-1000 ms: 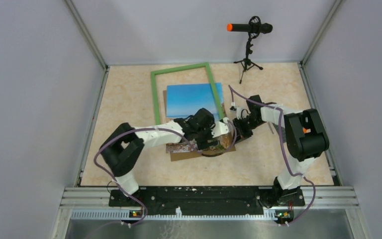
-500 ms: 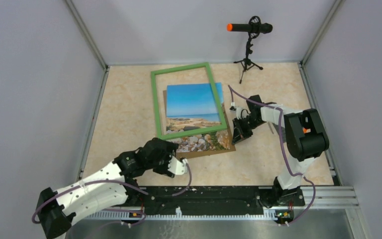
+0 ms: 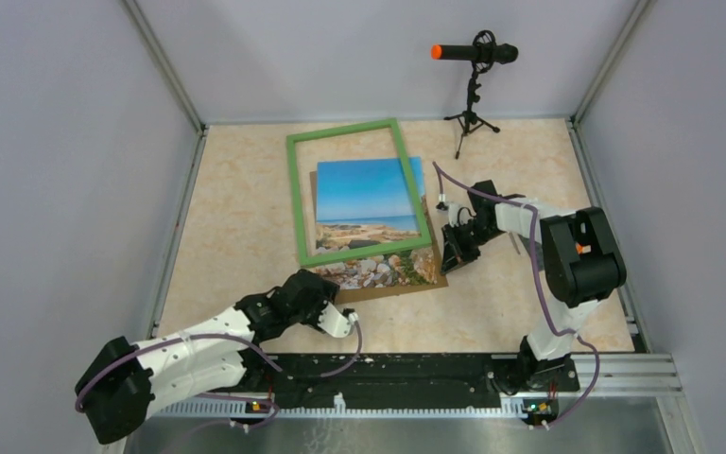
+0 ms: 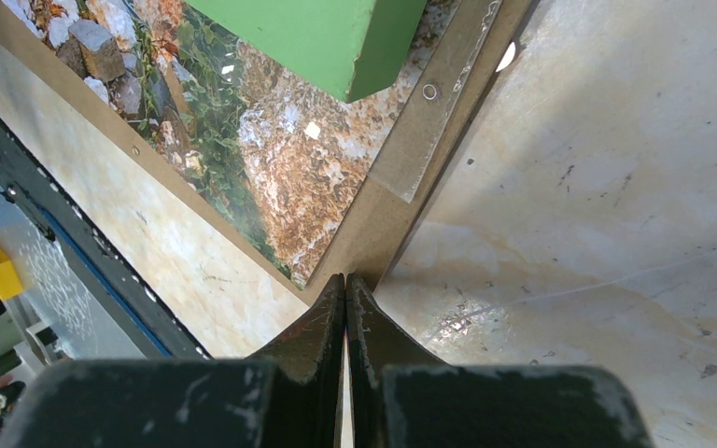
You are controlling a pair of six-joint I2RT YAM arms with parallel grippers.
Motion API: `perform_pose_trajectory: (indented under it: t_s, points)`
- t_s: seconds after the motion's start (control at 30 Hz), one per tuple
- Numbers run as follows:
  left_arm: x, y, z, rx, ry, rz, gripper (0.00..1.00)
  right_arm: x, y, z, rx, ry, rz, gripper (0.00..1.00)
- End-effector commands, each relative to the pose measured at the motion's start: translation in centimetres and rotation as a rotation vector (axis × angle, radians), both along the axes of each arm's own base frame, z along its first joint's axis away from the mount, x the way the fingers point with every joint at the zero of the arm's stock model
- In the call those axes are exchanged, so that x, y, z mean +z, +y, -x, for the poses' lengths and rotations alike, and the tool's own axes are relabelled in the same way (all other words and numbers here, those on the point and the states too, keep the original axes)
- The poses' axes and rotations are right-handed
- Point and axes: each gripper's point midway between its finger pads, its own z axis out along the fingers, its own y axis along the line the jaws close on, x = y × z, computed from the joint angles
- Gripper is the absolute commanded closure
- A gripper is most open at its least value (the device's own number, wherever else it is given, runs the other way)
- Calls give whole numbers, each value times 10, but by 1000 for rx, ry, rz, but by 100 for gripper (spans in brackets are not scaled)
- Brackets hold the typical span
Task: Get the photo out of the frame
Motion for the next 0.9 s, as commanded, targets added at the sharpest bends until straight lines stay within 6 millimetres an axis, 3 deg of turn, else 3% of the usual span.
perform_pose_trajectory:
  t_s: [0.0, 0.33, 0.7, 0.8, 0.87]
  points:
    - [-11, -3, -9, -43, -45, -8, 27, -17, -17, -3, 29, -54, 113, 100]
    - [-29, -7, -15, -13, -26, 16, 39, -20, -17, -3, 29, -40, 116, 100]
    - [-11, -17, -19, -2, -6, 70, 75, -20, -16, -1, 35, -30, 106, 100]
    - [-5, -22, -17, 1, 23, 98, 100, -19, -16, -1, 34, -29, 104, 100]
    - [0, -25, -14, 3, 47, 110, 100, -19, -16, -1, 33, -25, 100, 100]
